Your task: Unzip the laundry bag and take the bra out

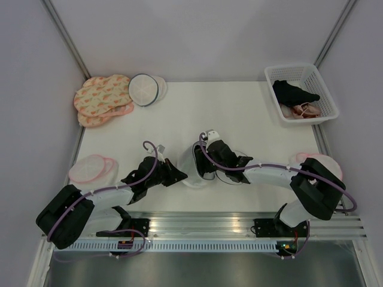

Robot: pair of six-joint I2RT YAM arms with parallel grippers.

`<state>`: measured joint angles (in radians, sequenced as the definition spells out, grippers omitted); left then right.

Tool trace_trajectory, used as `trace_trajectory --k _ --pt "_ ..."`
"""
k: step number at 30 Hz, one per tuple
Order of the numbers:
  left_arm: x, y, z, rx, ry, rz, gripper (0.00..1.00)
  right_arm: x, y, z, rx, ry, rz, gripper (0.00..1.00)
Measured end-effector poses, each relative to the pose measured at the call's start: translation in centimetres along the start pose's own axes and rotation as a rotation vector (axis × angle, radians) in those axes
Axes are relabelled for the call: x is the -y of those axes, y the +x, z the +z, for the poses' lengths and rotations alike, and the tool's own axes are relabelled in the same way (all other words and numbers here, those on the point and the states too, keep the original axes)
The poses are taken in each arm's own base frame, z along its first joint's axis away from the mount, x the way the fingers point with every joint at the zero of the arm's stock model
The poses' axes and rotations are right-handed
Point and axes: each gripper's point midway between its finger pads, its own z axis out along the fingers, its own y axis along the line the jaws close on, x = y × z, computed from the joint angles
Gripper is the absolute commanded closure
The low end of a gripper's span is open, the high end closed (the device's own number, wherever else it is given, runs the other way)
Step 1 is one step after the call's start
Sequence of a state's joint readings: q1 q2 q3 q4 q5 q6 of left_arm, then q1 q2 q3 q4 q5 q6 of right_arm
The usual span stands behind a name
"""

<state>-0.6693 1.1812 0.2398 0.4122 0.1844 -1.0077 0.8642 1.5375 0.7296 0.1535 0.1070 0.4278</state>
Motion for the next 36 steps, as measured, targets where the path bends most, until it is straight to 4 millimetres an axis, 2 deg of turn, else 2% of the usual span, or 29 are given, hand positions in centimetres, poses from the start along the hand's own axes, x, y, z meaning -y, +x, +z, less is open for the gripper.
trace_trajectory --k 6,9,13,16,19,20,22,23,27,28,30,31,32,33,36 --pt "0.1 0.1 0.1 -0.005 0.008 0.001 0.98 -1.3 -0.8 -1.8 0.014 -0.013 -0.074 0.30" --pt "0.0 0.2 0.2 -0.011 0.003 -0.001 0.98 -2.1 -1.7 -1.9 0.025 -0.026 -0.096 0.30" --pt "0.0 0.4 0.2 -0.021 0.006 -0.001 0.98 -2.5 -2.3 -1.1 0.021 -0.026 -0.108 0.32" --pt "0.1 0.4 0.2 -0.024 0.011 -0.001 0.98 -2.4 -1.6 0.4 -0.013 -0.010 -0.116 0.36" --pt "0.1 0.5 0.2 -0.025 0.011 -0.001 0.98 -1.8 -0.1 1.6 -0.057 0.012 -0.117 0.48" --pt "0.1 0.5 0.1 -0.025 0.011 -0.001 0.98 -1.6 0.3 1.9 -0.068 0.018 -0.117 0.70" --pt "0.2 0.4 0.0 -0.022 0.016 0.001 0.98 -1.5 0.8 2.1 -0.078 0.023 -0.115 0.92" --pt "0.4 0.3 -0.1 -0.019 0.020 0.002 0.98 -1.4 1.0 2.1 -0.082 0.025 -0.109 1.00" --pt "0.5 0.2 -0.2 -0.015 0.026 0.003 0.98 -1.1 1.1 1.7 -0.070 0.033 -0.088 1.00" --pt "0.5 0.2 -0.2 -0.015 0.026 0.003 0.92 -1.0 1.1 1.3 -0.065 0.034 -0.087 1.00" --pt "0.6 0.2 -0.2 -0.014 0.028 0.005 0.73 -0.9 0.8 0.2 -0.051 0.031 -0.083 1.00" --pt "0.7 0.1 -0.2 -0.011 0.030 0.006 0.50 -0.9 0.7 -0.3 -0.046 0.028 -0.082 1.00" --pt "0.8 0.1 -0.3 -0.008 0.035 0.011 0.38 -0.9 0.3 -1.1 -0.035 0.025 -0.080 1.00" --pt "1.0 0.0 -0.4 -0.003 0.039 0.010 0.21 -1.0 -0.1 -2.0 -0.018 0.020 -0.078 1.00" --pt "0.8 -0.4 -0.7 0.020 0.020 0.006 0.08 -1.3 -1.9 -4.4 0.036 0.000 -0.072 1.00"
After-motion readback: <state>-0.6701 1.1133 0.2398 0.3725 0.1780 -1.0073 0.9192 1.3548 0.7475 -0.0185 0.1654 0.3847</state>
